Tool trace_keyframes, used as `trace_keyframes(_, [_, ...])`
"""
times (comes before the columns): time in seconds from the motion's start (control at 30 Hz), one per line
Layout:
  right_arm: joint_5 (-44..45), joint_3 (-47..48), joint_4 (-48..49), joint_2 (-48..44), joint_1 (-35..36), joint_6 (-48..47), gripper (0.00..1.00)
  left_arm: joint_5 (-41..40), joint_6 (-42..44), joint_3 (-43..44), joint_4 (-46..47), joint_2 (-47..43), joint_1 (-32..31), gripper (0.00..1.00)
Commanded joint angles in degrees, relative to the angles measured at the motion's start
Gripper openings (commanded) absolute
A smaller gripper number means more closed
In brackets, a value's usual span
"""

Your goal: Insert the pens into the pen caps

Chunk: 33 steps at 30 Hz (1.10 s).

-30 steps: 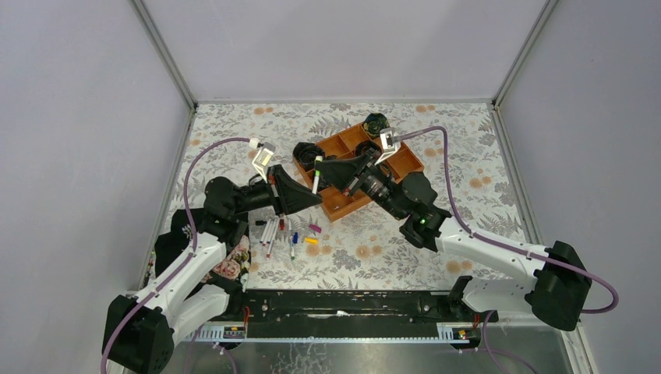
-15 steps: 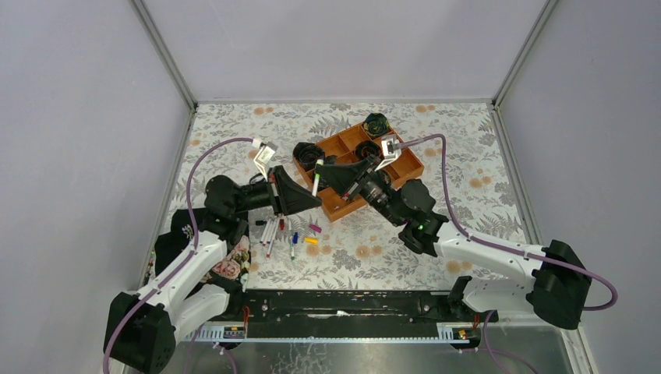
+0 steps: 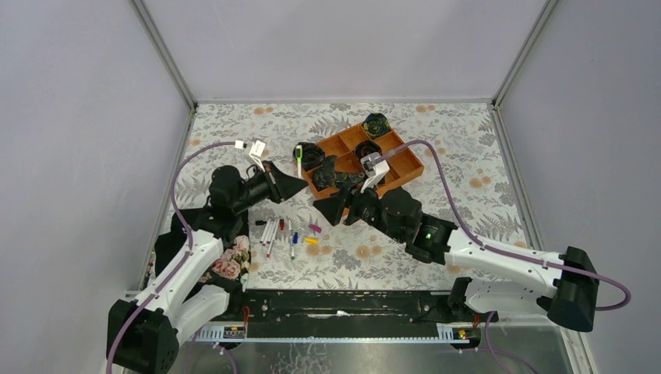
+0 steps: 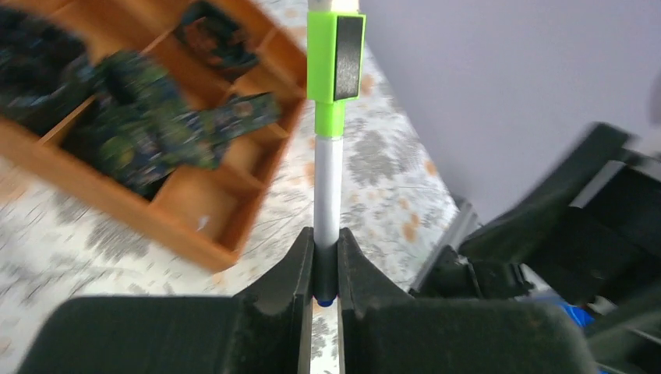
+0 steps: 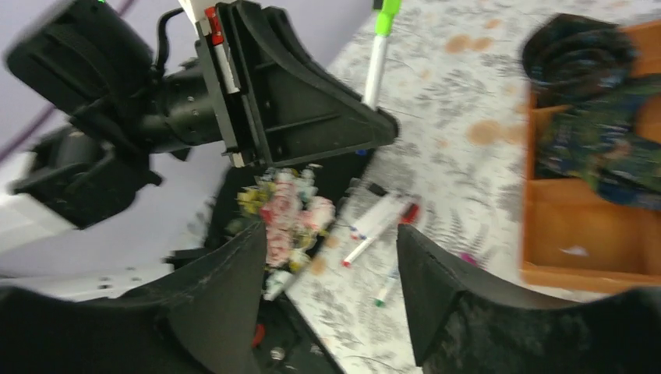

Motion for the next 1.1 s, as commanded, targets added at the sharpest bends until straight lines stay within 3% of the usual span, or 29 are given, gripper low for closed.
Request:
trace_keyframes(0.0, [8.2,6.2,-14.8,-3.0,-0.5,-6.4,0.7,-16.4,2.7,-1.6,-13.9,2.7,0.1,0.0])
trace_keyframes(0.27, [10.8,7.2,-23.5,-2.2,-1.5,-5.0,0.75,-22.7,-4.2,-3.6,-10.8,15.1,0.2,0.0])
trace_keyframes(0.43, [10.0,5.8,-24.3,-1.9,-1.7,-3.0,0.76,-21.6,-4.5,-2.5,-8.0,22.8,0.3,0.0])
trace_keyframes(0.57, [9.8,5.7,-25.3,-0.6,-1.7,-2.6,0.76,-20.7,-3.7,-1.6,-6.8,25.4,0.3,0.16])
trace_keyframes(0.63, [9.8,5.8,-25.5,-0.1,-1.6,-2.7,0.76,-21.3,-2.4,-0.9,-7.8,25.3,0.3,0.32])
trace_keyframes(0.67, [9.8,5.9,-25.5,0.2,-1.7,-2.8,0.76,-22.2,-1.6,-0.6,-8.9,24.8,0.3,0.43])
trace_keyframes(0.77, [9.5,5.9,-25.2,0.9,-1.7,-2.9,0.76,-27.3,1.2,0.0,-14.2,21.6,0.1,0.55])
trace_keyframes(0.9, [8.9,5.8,-24.5,1.9,-1.7,-3.2,0.77,-38.1,4.4,1.5,-24.7,15.9,-2.2,0.58])
trace_keyframes(1.07, [8.6,5.6,-23.7,3.2,-1.7,-3.4,0.77,-46.1,0.4,1.7,-37.6,12.5,-8.4,0.51])
